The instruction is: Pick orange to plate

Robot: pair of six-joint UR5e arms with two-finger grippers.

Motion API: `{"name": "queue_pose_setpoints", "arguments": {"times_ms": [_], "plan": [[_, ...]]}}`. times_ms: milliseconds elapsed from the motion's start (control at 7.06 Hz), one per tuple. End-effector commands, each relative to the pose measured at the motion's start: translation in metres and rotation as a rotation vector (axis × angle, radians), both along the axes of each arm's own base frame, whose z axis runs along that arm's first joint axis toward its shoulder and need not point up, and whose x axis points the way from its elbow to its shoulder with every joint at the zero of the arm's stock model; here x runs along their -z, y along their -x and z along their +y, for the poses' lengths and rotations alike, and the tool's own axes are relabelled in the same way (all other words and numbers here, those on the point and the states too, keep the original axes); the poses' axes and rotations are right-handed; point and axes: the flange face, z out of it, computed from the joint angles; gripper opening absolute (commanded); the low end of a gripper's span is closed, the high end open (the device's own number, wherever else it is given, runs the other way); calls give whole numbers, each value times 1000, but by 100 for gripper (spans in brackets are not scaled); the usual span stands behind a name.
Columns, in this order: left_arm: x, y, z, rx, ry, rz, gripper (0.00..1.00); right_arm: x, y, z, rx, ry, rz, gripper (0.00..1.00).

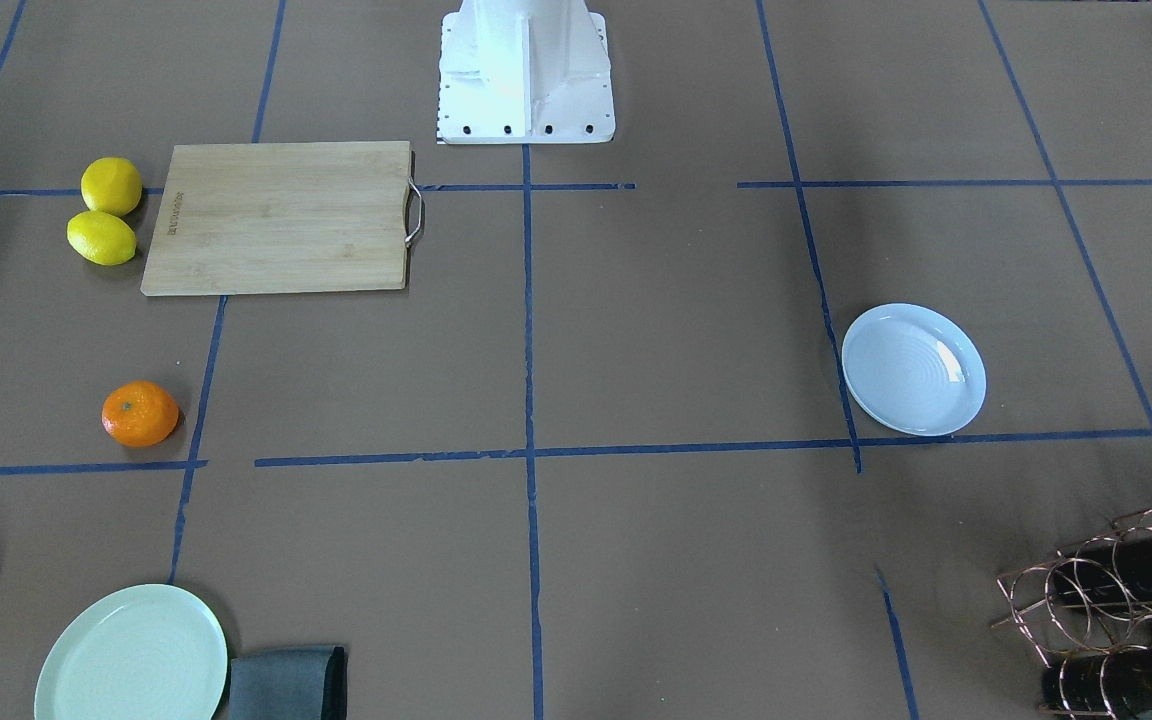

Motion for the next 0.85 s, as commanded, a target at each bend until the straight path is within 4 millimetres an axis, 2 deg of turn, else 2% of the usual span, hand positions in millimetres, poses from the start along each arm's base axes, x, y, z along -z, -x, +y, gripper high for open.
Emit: {"name": "queue_pose_setpoints", "arguments": {"times_ms": [0,142,283,425,567,709], "plan": [[20,2,-19,-3,-49,-3,100,1,1,-1,-1,-3,-7,100],[48,4,-44,-5,-114,-4,100,7,3,-7,-1,-18,-28,100],[73,-11,-70,-35,-218,-17,100,21,9,-14,1,-76,-78,100],[74,-27,-70,-59,-272,-7,100,30,12,-17,-2,-121,-111,100],[77,-38,-78,-48,-262,1,100,67,15,-42,18,-231,-99,100],[69,-58,-90,-79,-302,5,100,95,25,-68,44,-291,-94,100]]}}
